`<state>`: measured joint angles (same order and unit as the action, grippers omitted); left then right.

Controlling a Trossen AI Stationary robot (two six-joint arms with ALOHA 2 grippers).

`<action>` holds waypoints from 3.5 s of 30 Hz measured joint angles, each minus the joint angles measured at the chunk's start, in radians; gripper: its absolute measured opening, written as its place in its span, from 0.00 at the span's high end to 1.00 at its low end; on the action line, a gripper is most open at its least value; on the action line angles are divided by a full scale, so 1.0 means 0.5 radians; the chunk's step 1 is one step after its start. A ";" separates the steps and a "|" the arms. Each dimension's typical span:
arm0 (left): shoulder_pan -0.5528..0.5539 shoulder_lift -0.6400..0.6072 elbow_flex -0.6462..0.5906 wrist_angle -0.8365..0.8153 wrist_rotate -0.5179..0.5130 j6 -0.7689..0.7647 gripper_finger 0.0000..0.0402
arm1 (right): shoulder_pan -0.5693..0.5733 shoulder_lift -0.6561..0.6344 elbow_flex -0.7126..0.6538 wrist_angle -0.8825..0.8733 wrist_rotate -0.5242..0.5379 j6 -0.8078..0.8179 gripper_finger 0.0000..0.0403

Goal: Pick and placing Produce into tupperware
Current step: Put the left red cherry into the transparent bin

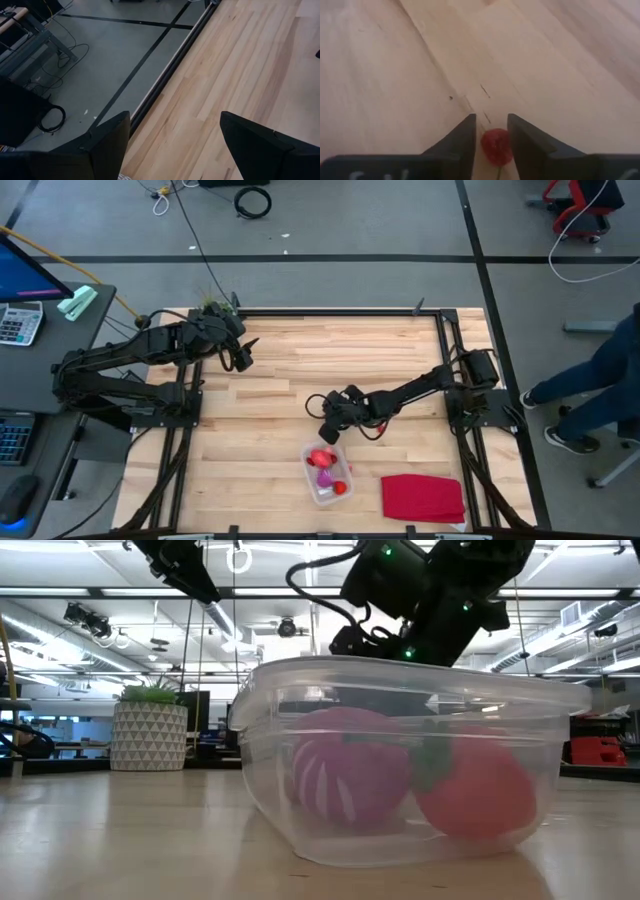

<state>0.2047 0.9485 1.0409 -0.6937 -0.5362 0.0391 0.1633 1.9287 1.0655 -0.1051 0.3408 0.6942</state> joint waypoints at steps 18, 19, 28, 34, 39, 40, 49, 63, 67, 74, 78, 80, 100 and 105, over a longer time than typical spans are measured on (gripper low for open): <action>0.000 0.000 0.000 0.000 0.000 0.000 0.21 | -0.009 -0.008 0.006 -0.071 -0.089 -0.062 0.69; 0.000 0.000 0.000 0.000 0.000 0.000 0.21 | -0.009 -0.014 0.014 -0.081 -0.089 -0.087 0.66; 0.000 0.000 0.000 -0.006 0.000 0.000 0.21 | -0.007 -0.155 0.157 -0.546 -0.099 -0.220 0.54; 0.000 0.000 0.000 -0.005 0.000 0.000 0.21 | -0.006 -0.054 0.153 -0.583 -0.227 -0.186 0.53; 0.000 0.001 0.000 -0.024 -0.001 0.000 0.21 | -0.019 -0.051 0.156 -0.546 -0.200 -0.187 0.53; -0.001 0.001 0.000 -0.031 0.000 0.000 0.21 | -0.022 -0.051 0.155 -0.547 -0.205 -0.186 0.53; 0.000 0.000 0.000 -0.031 0.000 -0.002 0.21 | -0.021 -0.051 0.058 -0.503 -0.229 -0.043 0.53; 0.000 0.000 0.000 -0.030 0.000 -0.001 0.21 | -0.094 -0.051 0.045 -0.341 -0.234 -0.083 0.54; 0.000 0.000 0.000 -0.030 0.000 -0.001 0.21 | -0.092 -0.051 0.045 -0.342 -0.262 -0.078 0.54; 0.000 0.000 0.000 -0.030 0.000 -0.001 0.21 | -0.058 -0.051 0.045 -0.342 -0.262 -0.065 0.54; 0.000 0.001 0.000 -0.030 0.000 -0.001 0.21 | -0.058 -0.051 0.045 -0.355 -0.263 -0.064 0.54; 0.000 0.001 0.000 -0.031 0.000 -0.001 0.21 | -0.058 -0.051 0.045 -0.370 -0.247 -0.063 0.54; 0.000 0.001 0.000 -0.084 0.000 -0.004 0.21 | -0.031 0.054 0.048 -0.346 -0.154 0.016 0.57; -0.001 0.001 0.000 -0.085 0.000 -0.004 0.21 | -0.033 0.056 0.048 -0.355 -0.149 0.031 0.65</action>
<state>0.2043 0.9489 1.0409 -0.7361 -0.5362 0.0372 0.1467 1.9568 1.0893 -0.2825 0.2666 0.7099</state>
